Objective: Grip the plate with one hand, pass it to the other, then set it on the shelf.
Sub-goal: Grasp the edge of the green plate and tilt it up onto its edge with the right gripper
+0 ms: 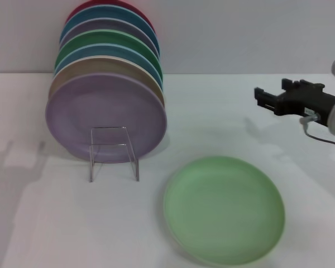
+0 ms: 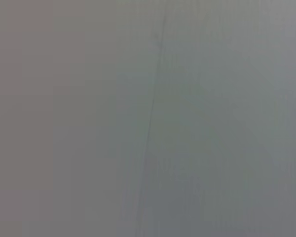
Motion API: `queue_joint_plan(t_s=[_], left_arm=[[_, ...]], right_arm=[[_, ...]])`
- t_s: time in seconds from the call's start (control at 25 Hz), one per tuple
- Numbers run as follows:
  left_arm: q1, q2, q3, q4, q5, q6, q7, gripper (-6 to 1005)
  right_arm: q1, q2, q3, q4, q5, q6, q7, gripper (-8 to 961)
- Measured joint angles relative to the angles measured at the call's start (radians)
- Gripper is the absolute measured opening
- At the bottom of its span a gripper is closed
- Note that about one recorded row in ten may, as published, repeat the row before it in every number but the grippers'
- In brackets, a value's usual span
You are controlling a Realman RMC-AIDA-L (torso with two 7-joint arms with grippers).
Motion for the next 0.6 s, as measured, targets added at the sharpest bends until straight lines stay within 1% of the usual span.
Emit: queue_joint_plan(t_s=[0.08,0.12,0.16,0.2,0.24,0.28,0.32,0.36,0.4,0.48,0.52,0.56,0.6], left_arm=[[-0.002,0.0,-0.001,0.001,0.0,0.0,0.0,716],[-0.007,0.0,-0.002,0.001,0.0,-0.001,0.0,715],[-0.008,0.0,-0.003,0.001,0.0,-0.001,0.0,715],[-0.01,0.0,-0.005,0.002,0.0,-0.001,0.0,715],[-0.011,0.0,-0.007,0.002,0.0,-0.002,0.0,715],[-0.011,0.0,-0.007,0.002,0.0,-0.002,0.0,715],[-0.012,0.0,-0.012,0.002,0.0,-0.002,0.0,714],[-0.013,0.0,-0.019,0.002,0.0,-0.002,0.0,714],[-0.013,0.0,-0.024,0.002,0.0,-0.002,0.0,714],[-0.013,0.0,-0.024,0.002,0.0,-0.002,0.0,714],[-0.013,0.0,-0.024,0.002,0.0,-0.002,0.0,713],[-0.014,-0.001,-0.025,0.002,0.0,-0.002,0.0,713],[-0.014,-0.001,-0.026,0.002,0.0,-0.003,0.0,713]], right_arm=[[0.017,0.0,0.056,0.048,-0.097,0.138,0.08,646],[0.017,0.0,0.056,0.048,-0.097,0.138,0.08,644],[0.026,-0.001,0.081,0.068,-0.132,0.202,0.11,642],[0.061,-0.001,0.138,0.098,-0.195,0.353,0.172,640],[0.061,-0.001,0.138,0.098,-0.195,0.353,0.172,638],[0.104,-0.002,0.2,0.11,-0.233,0.502,0.225,636],[0.104,-0.002,0.2,0.11,-0.233,0.502,0.225,634],[0.125,-0.002,0.23,0.112,-0.244,0.566,0.244,631],[0.157,-0.002,0.275,0.108,-0.257,0.673,0.276,629],[0.189,-0.003,0.314,0.1,-0.273,0.762,0.314,625],[0.189,-0.003,0.314,0.1,-0.273,0.762,0.314,623],[0.221,-0.006,0.347,0.082,-0.29,0.827,0.345,621],[0.221,-0.006,0.347,0.082,-0.29,0.827,0.345,619]])
